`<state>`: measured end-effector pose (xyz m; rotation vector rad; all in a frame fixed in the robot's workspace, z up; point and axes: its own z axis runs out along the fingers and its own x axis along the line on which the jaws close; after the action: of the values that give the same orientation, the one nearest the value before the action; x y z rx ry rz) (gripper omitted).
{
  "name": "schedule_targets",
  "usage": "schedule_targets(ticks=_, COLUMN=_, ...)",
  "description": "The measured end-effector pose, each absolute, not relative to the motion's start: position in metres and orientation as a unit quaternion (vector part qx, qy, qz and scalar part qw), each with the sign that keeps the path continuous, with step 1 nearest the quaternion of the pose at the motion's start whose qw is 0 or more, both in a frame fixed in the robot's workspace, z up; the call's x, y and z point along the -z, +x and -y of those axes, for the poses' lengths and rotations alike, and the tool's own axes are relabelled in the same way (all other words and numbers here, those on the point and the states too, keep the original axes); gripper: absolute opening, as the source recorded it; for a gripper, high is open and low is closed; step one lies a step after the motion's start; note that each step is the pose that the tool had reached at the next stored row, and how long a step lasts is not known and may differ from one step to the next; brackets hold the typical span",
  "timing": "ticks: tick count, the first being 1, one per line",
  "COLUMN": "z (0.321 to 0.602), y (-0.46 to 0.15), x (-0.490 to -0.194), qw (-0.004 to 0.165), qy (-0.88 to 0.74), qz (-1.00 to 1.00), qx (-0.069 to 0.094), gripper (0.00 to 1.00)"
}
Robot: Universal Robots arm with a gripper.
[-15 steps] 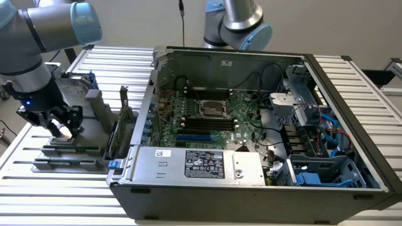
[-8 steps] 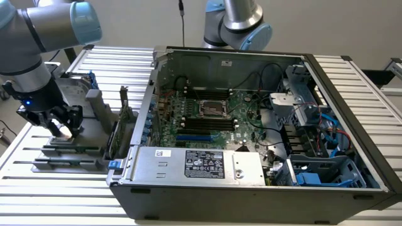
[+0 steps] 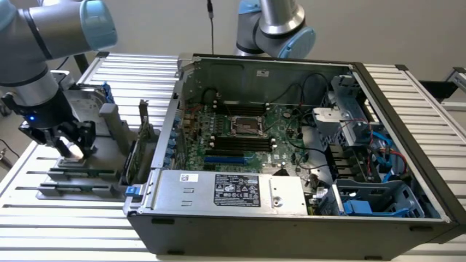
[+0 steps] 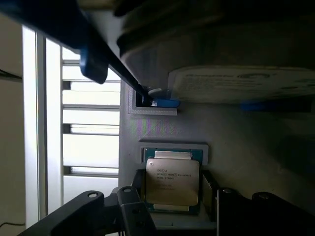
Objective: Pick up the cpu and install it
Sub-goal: 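Pick up the cpu and move it towards the insertion slot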
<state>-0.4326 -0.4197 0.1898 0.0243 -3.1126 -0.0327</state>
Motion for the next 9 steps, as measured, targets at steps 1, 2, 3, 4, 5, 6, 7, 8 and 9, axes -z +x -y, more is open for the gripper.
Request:
schedule_targets(ticks=1, z=0.4197, y=-0.4326, x=-0.1902, qw=0.014, qy=0.008, qz=1.000, qx=0.011, gripper=0.54)
schedule_targets(ticks=2, z=0.4197, y=-0.4325, x=-0.1908, qw=0.014, qy=0.008, qz=1.000, qx=0.012, gripper=0.54)
schedule_targets(ticks=3, z=0.4197, y=-0.4326, x=-0.1914, qw=0.014, qy=0.008, qz=1.000, qx=0.013, gripper=0.54)
schedule_targets(ticks=4, z=0.4197, y=-0.4325, x=-0.1920, qw=0.014, qy=0.008, qz=1.000, qx=0.014, gripper=0.54)
schedule_targets(ticks=5, z=0.4197, y=-0.4326, x=-0.1927, qw=0.014, qy=0.008, qz=1.000, qx=0.014, gripper=0.54)
schedule_targets(ticks=6, z=0.4197, y=-0.4326, x=-0.1933, qw=0.014, qy=0.008, qz=1.000, qx=0.015, gripper=0.54)
schedule_targets(ticks=7, z=0.4197, y=-0.4326, x=-0.1941, qw=0.014, qy=0.008, qz=1.000, qx=0.016, gripper=0.54)
schedule_targets(ticks=8, z=0.4197, y=-0.4325, x=-0.1948, qw=0.014, qy=0.008, qz=1.000, qx=0.017, gripper=0.54)
schedule_targets(ticks=9, z=0.4197, y=-0.4326, x=-0.1957, qw=0.014, qy=0.008, qz=1.000, qx=0.017, gripper=0.54)
